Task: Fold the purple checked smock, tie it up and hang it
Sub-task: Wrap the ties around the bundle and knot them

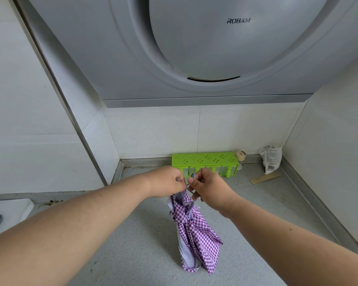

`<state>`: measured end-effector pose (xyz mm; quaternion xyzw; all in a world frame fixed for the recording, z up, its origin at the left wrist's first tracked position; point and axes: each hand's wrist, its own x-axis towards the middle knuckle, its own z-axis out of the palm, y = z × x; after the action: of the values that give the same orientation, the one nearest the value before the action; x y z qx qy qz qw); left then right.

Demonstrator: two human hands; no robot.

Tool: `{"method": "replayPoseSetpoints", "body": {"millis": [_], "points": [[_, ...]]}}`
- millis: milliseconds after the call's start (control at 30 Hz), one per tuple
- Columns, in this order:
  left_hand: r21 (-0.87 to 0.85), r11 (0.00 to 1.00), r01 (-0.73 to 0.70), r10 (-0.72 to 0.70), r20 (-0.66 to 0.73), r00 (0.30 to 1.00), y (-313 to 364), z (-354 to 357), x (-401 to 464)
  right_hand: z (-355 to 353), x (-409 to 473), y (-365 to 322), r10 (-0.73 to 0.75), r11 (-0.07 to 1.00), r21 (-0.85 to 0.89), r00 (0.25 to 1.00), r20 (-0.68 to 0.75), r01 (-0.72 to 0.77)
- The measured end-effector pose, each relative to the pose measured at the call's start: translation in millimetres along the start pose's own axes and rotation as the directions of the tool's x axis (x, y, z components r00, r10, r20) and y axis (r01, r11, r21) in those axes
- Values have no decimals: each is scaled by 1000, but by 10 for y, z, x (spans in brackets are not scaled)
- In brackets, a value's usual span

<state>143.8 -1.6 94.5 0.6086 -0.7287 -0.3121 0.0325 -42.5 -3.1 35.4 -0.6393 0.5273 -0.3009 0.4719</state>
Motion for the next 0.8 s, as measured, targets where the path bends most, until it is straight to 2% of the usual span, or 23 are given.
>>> {"method": "replayPoseSetpoints", "body": {"millis": [167,400,533,633,700,800], "points": [[61,998,-8,8,14,1000,12,-51,-24,2,-28,-34,-23,1000,19,999,31,23],[7,999,-33,33,22,999,-22,-11,-40,28,-67,-59,-40,999,29,998,46,38],[-56,998,-22,20,-25,999,-10,-6,-40,19,-85,-98,-44,993,110,998,52,39],[-38,999,-1,1,3,1000,-21,-29,-36,-11,-104,-68,-28,988,156,994,104,12],[-32,999,1,0,18,1000,-39,-33,-28,-5,-126,-37,-65,992,115,987,148,48],[8,1000,1,-1,41,999,-35,-52,-37,44,-137,-9,-116,989,-77,986,118,126]]}}
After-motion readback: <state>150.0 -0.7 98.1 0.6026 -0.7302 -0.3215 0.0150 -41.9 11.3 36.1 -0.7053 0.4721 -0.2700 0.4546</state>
